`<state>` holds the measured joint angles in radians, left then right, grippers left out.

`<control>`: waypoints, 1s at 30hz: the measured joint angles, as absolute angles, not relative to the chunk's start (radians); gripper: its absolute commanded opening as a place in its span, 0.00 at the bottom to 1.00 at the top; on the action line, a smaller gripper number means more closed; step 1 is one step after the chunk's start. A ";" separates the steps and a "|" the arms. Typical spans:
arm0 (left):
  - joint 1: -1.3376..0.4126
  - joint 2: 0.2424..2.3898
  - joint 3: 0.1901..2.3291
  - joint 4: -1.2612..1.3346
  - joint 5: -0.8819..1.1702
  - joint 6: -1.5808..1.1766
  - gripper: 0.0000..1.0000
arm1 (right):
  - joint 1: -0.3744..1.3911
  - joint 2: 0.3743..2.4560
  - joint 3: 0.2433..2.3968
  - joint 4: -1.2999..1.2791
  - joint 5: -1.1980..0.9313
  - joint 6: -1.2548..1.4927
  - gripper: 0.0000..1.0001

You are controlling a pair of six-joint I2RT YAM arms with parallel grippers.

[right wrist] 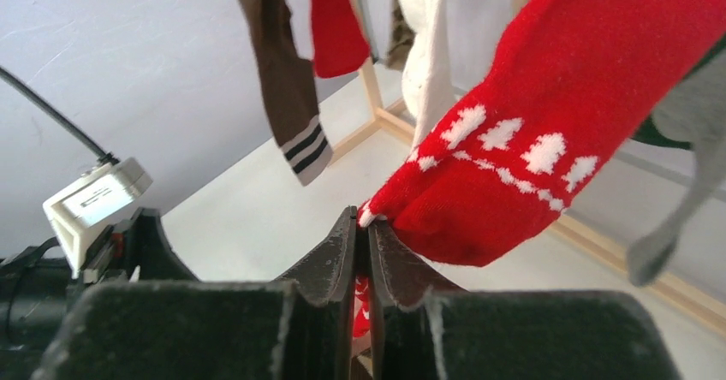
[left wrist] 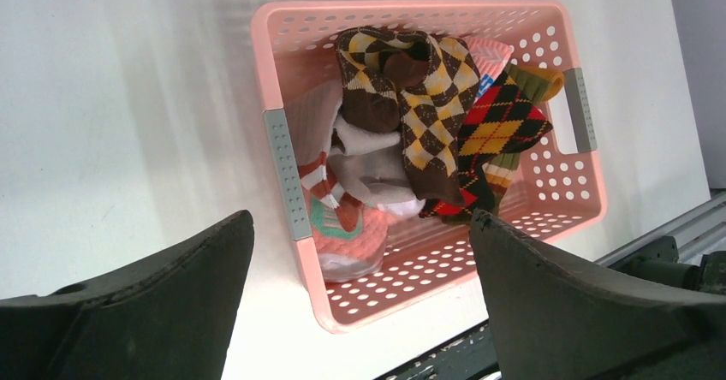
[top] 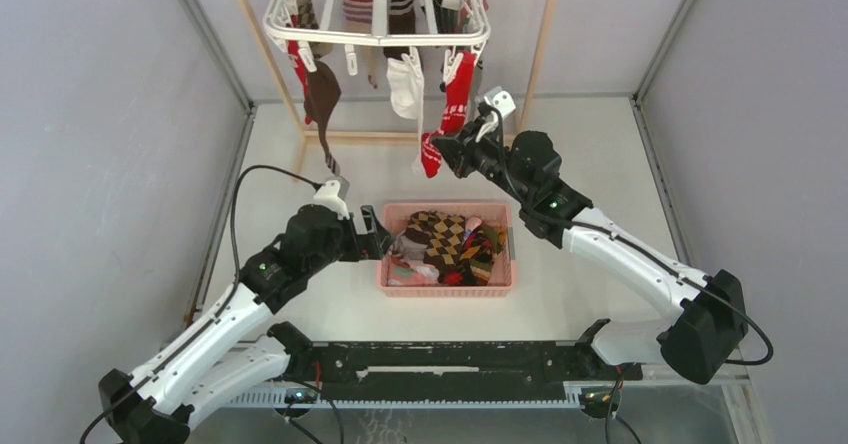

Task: Remove the socks clipped to the hanger
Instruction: Adjust the hanger on the clothesline.

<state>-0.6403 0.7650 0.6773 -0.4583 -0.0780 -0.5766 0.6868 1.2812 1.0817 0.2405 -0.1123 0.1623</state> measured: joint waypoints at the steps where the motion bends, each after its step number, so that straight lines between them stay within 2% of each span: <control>1: -0.640 0.763 0.677 -0.459 -0.078 -0.577 1.00 | 0.702 1.281 1.083 0.234 -0.109 0.160 0.14; 19: -0.640 0.715 0.677 -0.466 -0.092 -0.577 1.00 | 0.906 1.481 1.377 0.150 -0.080 0.079 0.14; 30: -0.640 0.702 0.677 -0.420 -0.083 -0.579 1.00 | 0.909 1.496 1.386 0.071 -0.124 0.088 0.14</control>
<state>-0.6399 0.7017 0.6769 -0.4198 -0.0826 -0.5793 0.9092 1.4963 1.3865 0.0708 -0.1238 0.0879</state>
